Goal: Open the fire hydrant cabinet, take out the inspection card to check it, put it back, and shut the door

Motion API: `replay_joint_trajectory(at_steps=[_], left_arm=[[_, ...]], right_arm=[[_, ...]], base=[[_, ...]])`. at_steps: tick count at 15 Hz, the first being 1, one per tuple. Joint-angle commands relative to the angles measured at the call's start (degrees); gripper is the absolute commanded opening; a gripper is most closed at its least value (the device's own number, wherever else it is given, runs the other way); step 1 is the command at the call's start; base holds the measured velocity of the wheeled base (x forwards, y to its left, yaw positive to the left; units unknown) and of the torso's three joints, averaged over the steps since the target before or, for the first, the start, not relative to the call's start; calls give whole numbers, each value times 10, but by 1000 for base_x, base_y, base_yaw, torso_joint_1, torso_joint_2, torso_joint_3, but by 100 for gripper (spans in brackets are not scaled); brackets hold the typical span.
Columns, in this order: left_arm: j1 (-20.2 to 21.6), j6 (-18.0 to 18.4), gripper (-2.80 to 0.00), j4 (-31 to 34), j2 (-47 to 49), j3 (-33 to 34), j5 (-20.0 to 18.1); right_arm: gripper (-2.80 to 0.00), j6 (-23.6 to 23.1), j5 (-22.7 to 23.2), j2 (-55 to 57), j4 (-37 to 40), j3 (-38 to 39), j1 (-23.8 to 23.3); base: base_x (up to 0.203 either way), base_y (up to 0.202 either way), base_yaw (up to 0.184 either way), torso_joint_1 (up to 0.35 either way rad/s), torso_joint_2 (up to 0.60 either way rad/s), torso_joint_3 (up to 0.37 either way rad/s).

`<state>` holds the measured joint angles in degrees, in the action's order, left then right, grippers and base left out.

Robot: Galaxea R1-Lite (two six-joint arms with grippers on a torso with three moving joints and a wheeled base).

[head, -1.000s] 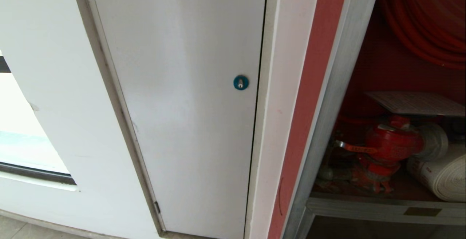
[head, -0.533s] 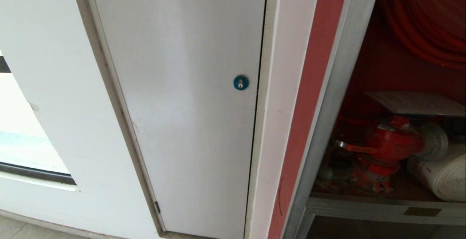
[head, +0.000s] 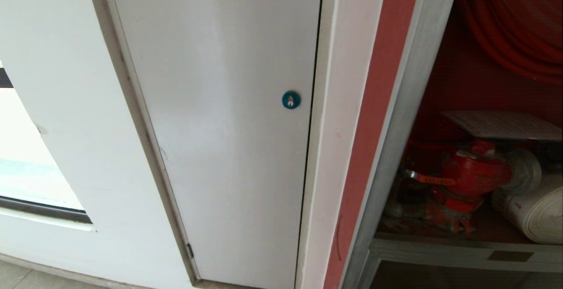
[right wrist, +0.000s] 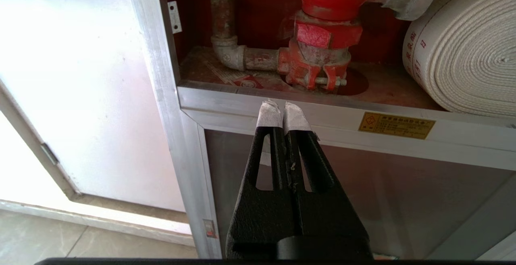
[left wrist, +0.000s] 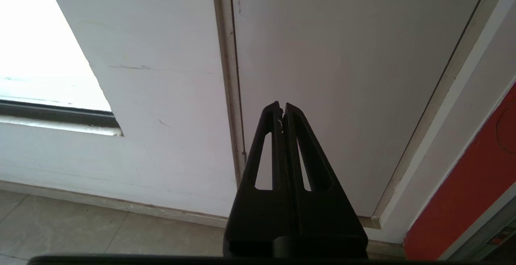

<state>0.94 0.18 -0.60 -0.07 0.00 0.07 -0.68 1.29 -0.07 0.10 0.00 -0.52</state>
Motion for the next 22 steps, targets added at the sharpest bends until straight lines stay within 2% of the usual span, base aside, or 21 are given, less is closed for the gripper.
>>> replay_joint_trajectory(at_steps=[1, 6, 22], left_arm=[[1, 0, -280, 0, 0, 3, 0], [0, -1, -280, 0, 1, 3, 0], [0, -1, -280, 0, 1, 3, 0]], right_arm=[[-280, 0, 0, 0, 0, 0, 0], [-280, 0, 0, -1, 0, 0, 0], [-280, 0, 0, 0, 0, 0, 0]], base=[[0, 0, 0, 0, 0, 0], [-27, 0, 0, 4, 3, 0], [-198, 0, 2, 0, 1, 4]])
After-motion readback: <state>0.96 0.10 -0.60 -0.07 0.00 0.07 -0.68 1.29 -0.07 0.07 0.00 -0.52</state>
